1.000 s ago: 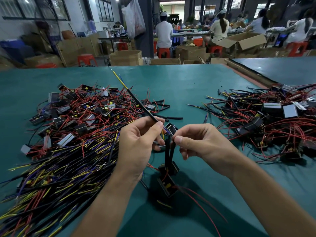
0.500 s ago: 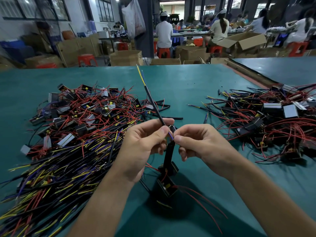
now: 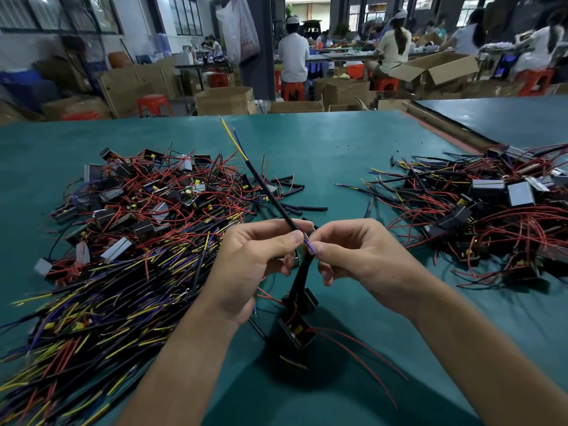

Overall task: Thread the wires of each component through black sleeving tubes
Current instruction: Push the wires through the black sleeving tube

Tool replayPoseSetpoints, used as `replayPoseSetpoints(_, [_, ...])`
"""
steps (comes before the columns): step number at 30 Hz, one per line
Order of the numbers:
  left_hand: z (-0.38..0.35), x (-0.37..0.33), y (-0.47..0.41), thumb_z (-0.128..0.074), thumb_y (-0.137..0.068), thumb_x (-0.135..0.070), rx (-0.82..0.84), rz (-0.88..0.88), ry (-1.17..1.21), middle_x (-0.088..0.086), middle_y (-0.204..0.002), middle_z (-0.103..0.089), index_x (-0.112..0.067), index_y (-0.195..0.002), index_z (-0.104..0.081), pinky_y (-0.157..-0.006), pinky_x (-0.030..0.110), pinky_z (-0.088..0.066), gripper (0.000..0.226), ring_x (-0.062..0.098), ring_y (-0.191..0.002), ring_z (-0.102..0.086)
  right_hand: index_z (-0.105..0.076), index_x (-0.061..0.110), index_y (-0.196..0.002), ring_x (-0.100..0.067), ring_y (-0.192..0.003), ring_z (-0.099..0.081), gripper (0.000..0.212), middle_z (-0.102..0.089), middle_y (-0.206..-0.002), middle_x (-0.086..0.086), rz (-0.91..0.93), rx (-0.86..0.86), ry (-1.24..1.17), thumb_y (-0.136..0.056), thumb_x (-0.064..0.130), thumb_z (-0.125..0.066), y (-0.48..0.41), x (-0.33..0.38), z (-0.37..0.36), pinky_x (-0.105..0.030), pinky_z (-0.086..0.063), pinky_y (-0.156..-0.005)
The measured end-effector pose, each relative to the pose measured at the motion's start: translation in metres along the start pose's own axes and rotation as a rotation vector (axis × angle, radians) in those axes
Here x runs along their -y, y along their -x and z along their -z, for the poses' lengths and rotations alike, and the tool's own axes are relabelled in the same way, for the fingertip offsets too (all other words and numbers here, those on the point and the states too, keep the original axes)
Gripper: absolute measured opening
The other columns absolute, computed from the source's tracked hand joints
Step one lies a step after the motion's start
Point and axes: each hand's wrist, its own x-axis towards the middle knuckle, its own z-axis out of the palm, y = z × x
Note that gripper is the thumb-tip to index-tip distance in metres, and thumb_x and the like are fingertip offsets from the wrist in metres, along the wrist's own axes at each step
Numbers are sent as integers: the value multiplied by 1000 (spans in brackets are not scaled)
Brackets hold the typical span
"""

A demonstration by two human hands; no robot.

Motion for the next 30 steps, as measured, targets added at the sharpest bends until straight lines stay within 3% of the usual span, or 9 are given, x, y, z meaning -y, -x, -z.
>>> replayPoseSetpoints(5, [1,0,0,-70,-64,-17,7,2,-6,11,-70,-62,-12,-80,-79,-50,17,-43,19,16,-55,-46,-69,11,-69,-15,-49,-51,20,-55,-58,-6,-13,-13,13,-87,3,-63,0,1,-1,-24,-49,-51])
replayPoseSetpoints(13, [2,2,-1,-76,-65,-12,39,-1,-31,15,-80,-67,-14,-82,-80,-51,17,-42,18,27,-73,-44,-68,12,-71,-16,-50,-51,21,-55,-60,-8,-18,-3,48,-89,2,-63,0,2,2,-25,-50,-53])
replayPoseSetpoints(17, [1,3,0,-69,-78,-4,37,-26,-71,17,-72,-55,-9,-90,-78,-49,17,-40,16,15,-52,-43,-68,14,-70,-15,-49,-51,23,-55,-57,-7,-13,-5,70,-89,3,-63,1,2,3,-25,-50,-53])
replayPoseSetpoints(22, [-1,2,-2,-80,-67,-9,26,-59,-43,1,-65,-61,-12,-91,-76,-46,18,-41,24,12,-47,-43,-66,14,-71,-15,-49,-52,20,-54,-57,-9,-2,22,94,-88,4,-63,1,2,2,-25,-51,-55])
replayPoseSetpoints(25, [-3,2,-2,-71,-70,-27,-17,-76,-39,8,-67,-59,-15,-80,-77,-46,19,-41,16,14,-47,-44,-64,11,-72,-14,-49,-51,25,-53,-59,-12,-2,25,118,-92,-3,-58,0,2,0,-25,-51,-56])
replayPoseSetpoints(30, [0,3,-3,-67,-83,-13,-32,-105,-116,16,-60,-55,-13,-73,-75,-46,20,-40,13,14,-44,-45,-61,4,-75,-14,-49,-50,20,-53,-58,-10,-8,-3,134,-93,-3,-57,1,3,0,-25,-51,-55])
